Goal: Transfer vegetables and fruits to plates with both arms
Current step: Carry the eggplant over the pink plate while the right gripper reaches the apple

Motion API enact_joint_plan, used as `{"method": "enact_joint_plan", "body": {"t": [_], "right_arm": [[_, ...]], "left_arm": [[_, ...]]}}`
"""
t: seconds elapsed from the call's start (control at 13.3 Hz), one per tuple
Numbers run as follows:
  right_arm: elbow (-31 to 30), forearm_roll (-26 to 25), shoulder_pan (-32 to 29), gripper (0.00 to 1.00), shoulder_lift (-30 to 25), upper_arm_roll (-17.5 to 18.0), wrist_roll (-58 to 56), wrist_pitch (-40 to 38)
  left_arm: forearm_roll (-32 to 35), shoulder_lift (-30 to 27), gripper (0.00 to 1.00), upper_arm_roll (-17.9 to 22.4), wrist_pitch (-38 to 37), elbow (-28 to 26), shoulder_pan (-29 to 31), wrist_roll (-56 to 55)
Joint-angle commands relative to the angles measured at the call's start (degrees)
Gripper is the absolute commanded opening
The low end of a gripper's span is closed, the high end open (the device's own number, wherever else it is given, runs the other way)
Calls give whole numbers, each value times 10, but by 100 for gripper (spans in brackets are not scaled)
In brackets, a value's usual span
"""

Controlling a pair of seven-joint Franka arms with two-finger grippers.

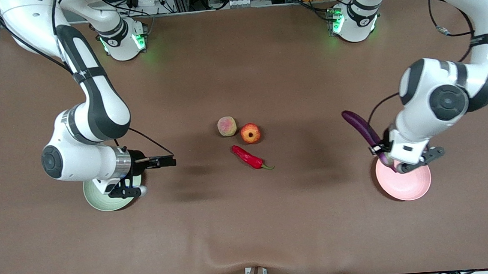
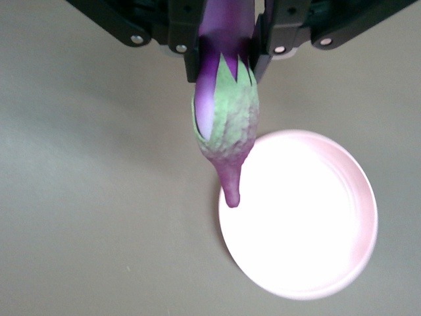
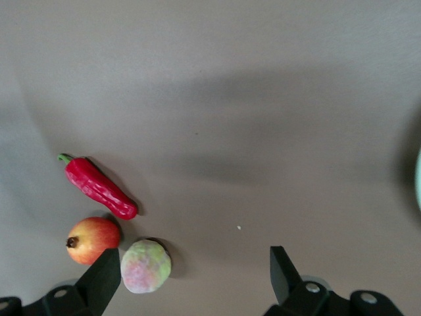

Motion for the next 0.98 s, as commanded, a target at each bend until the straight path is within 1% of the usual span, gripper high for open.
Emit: {"method": "enact_joint_plan", "body": {"t": [0.0, 0.15, 0.23, 0.38, 0.53, 0.6, 0.68, 0.9], "right_arm": [[5, 23, 34, 100, 15, -4, 33, 27], [8, 27, 52, 100, 37, -4, 57, 42], [7, 28, 65, 100, 45, -4, 68, 63], [8, 26, 114, 100, 58, -4, 126, 100], [11, 24, 163, 100, 67, -4, 193, 137], [12, 20, 197, 100, 75, -6, 228, 149], [14, 14, 224, 100, 81, -8, 258, 165], [13, -65, 261, 100, 83, -7, 271, 175]], "left_arm": [[0, 71, 0, -5, -1, 61, 41, 94], [1, 116, 0, -4, 5, 93, 69, 158], [10, 136, 0, -2, 5, 112, 77, 179], [24, 170, 0, 1, 8, 147, 77, 187], [24, 185, 0, 6, 36, 158, 73, 179], [24, 192, 0, 7, 52, 158, 74, 179], [24, 194, 0, 14, 63, 158, 75, 179], [23, 194, 0, 22, 67, 158, 77, 188]]}}
